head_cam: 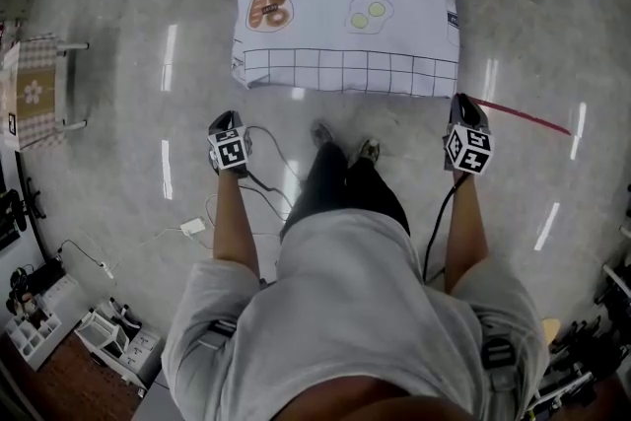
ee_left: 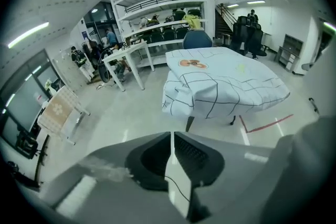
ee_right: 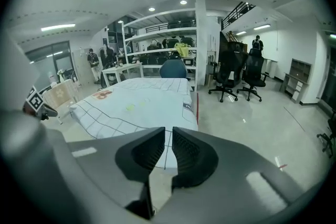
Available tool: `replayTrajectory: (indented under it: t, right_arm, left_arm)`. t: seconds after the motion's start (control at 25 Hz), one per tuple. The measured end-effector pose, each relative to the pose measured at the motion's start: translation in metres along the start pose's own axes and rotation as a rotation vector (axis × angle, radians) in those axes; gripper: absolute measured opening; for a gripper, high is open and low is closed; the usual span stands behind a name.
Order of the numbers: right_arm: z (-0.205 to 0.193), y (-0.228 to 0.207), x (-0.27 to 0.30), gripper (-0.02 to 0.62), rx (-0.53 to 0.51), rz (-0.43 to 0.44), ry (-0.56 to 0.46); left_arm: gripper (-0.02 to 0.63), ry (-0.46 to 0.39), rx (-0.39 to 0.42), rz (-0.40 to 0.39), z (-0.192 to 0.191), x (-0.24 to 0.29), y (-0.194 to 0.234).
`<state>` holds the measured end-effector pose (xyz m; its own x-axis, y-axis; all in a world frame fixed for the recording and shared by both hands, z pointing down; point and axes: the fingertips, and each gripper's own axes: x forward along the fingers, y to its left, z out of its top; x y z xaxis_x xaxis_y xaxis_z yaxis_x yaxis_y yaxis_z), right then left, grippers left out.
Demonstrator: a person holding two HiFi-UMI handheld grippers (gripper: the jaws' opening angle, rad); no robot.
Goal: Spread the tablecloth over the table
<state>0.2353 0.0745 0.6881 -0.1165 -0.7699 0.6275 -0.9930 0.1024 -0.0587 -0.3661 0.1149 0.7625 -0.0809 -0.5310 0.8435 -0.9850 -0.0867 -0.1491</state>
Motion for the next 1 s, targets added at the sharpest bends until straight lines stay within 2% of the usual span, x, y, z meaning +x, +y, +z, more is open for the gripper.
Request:
replayTrajectory:
  t: [0.32,0.48,0.64,0.8,1.0]
  right_arm:
    - [0.037,0.036,0.003,0.026,-0.019,0.112,-0.066]
    - [0.076,0.104,0.016,0.008,-0.092,0.223,-0.131]
    - [0.094,0.189,0.039,0.008,-0.138,0.325,-0.133]
    - [0.104,0.269,0.071,0.008,-0.193,0.378,-0.088]
    - [0.114,0.324,0.085,0.008,-0.22,0.342,-0.011]
  left_arm:
    - [0.04,-0.082,-0.03,0.007,0.021,-0.022,-0.002]
    - [0.04,-0.151,0.0,-0.01,0.041,-0.026,0.0]
    - [0.04,-0.162,0.01,-0.054,0.052,0.004,0.008]
    - [0.041,-0.123,0.001,-0.157,0.065,0.06,0.032]
    - [0.155,-0.063,-0.046,-0.399,0.083,0.12,0.033]
